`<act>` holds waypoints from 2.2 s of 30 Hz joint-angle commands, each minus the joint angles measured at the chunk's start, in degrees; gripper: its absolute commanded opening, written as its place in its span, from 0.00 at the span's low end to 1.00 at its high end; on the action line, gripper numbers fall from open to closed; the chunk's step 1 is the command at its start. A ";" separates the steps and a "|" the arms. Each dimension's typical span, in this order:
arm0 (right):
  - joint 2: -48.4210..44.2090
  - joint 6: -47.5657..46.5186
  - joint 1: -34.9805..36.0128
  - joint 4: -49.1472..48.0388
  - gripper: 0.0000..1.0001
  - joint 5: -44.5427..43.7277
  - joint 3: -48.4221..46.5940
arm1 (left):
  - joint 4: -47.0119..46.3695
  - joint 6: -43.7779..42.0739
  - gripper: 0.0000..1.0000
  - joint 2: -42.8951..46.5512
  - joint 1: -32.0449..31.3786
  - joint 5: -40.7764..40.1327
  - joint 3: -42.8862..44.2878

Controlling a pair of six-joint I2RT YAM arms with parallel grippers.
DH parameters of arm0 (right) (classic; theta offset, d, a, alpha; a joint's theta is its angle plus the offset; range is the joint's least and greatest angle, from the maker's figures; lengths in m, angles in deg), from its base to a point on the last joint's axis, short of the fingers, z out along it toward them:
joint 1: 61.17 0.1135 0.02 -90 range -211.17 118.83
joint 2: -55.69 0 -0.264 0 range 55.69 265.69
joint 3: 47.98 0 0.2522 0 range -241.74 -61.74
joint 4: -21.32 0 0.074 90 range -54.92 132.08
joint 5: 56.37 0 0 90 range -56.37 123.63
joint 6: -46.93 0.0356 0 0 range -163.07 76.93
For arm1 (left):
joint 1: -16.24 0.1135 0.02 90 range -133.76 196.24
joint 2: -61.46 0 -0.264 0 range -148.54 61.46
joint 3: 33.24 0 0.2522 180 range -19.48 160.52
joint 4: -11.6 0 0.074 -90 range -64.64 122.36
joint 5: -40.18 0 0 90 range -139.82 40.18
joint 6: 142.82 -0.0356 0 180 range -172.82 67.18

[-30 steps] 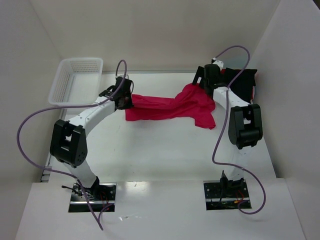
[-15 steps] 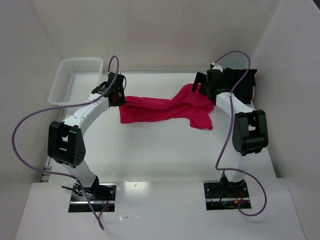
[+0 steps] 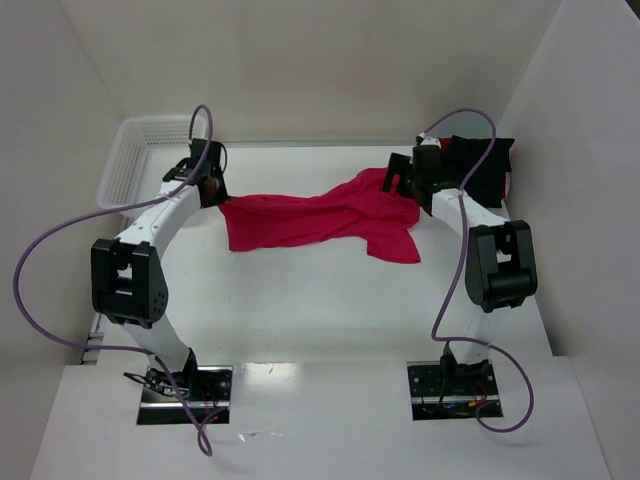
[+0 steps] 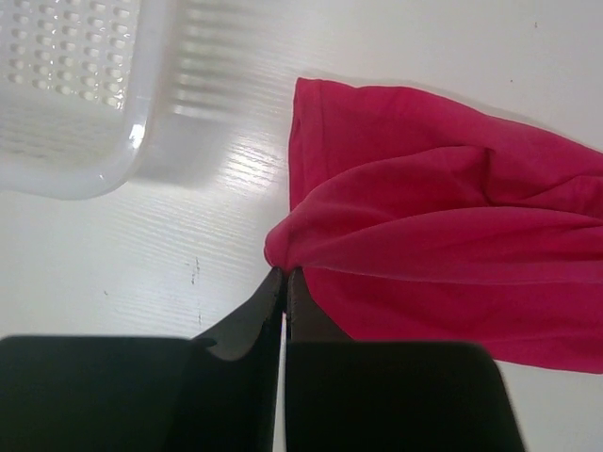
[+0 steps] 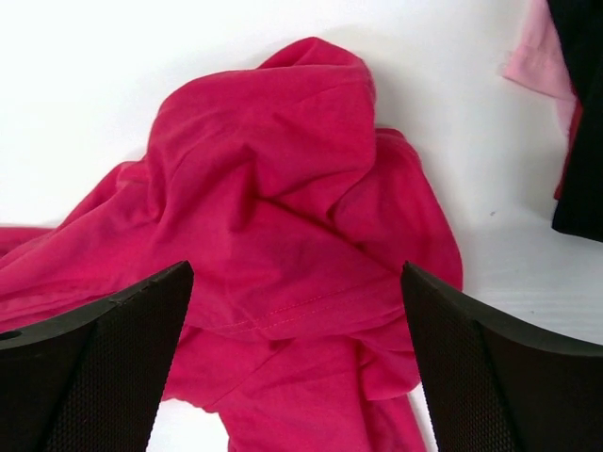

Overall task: Fold and stack the t-shirts
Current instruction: Flatten out the tshirt

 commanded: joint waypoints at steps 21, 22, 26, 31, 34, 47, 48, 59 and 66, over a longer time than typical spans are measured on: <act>6.71 -3.41 -0.27 1.61 0.74 4.08 -3.97 | -2.38 -3.42 0.00 -1.65 3.93 1.48 0.20; 6.71 -3.41 -0.27 1.61 0.74 4.08 -3.97 | -2.38 -3.42 0.00 -1.65 3.93 1.48 0.20; 8.02 -3.41 -0.80 1.08 0.73 5.13 -3.44 | -2.91 -3.42 0.00 -1.65 4.46 1.48 -0.33; 9.08 -3.94 -1.41 3.27 0.74 4.34 -5.28 | -2.91 -3.42 0.00 -1.65 4.46 1.48 -0.33; 9.08 -3.94 -1.42 4.85 0.86 2.85 -5.29 | -2.91 -3.94 0.00 -1.65 4.46 2.01 0.19; 10.40 -1.92 -5.37 7.15 0.79 9.27 -4.76 | -2.91 -3.95 0.00 -1.12 4.46 3.07 0.20; 10.40 -1.92 -5.37 6.63 0.79 9.87 -4.76 | -2.91 -3.95 0.00 -1.12 4.46 3.07 0.20; 9.62 -1.92 -5.37 5.48 0.71 16.74 -6.43 | -2.91 -3.42 0.00 -1.12 4.98 4.21 0.20; 4.69 -2.97 -5.37 6.27 0.79 12.17 -8.44 | -2.91 -3.42 0.00 -1.12 4.98 4.21 0.20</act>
